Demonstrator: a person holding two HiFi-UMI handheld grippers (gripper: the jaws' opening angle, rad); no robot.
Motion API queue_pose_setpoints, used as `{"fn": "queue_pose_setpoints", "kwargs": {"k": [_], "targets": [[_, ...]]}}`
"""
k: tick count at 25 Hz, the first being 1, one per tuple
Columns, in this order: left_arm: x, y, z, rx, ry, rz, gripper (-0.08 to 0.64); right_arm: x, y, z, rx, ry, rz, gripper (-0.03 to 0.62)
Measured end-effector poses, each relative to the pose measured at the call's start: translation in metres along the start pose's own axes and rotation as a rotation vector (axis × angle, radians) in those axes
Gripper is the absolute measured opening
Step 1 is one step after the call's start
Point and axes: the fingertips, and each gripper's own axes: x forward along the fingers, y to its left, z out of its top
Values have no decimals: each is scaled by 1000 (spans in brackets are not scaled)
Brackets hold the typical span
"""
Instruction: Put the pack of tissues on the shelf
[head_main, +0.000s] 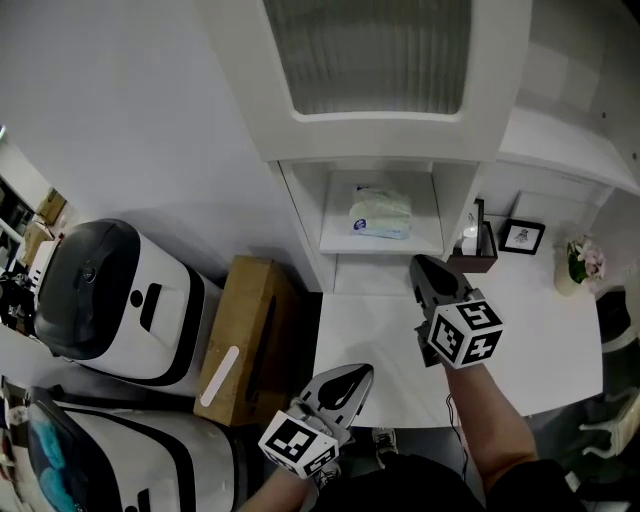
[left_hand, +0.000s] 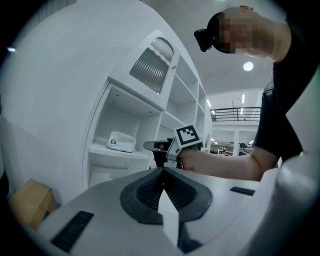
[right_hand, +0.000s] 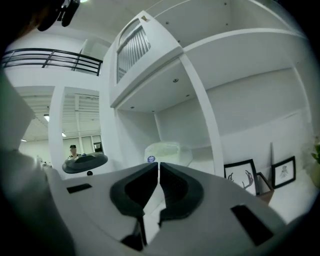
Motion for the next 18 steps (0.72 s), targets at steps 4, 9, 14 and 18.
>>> {"fn": "queue_pose_setpoints", "kwargs": {"k": [4, 9, 14, 18], "targets": [[-5, -4, 6, 16, -2, -2, 5, -22, 30, -12, -13, 29, 86, 8], [-20, -3, 14, 33, -22, 1, 5, -49, 65, -26, -19, 51, 148, 5], [-39, -19, 13, 30, -18, -37, 5, -78, 95, -47, -8, 90, 171, 5], [-59, -29, 10, 38, 1, -61, 5, -100, 113, -49, 36, 72, 173, 5]]}}
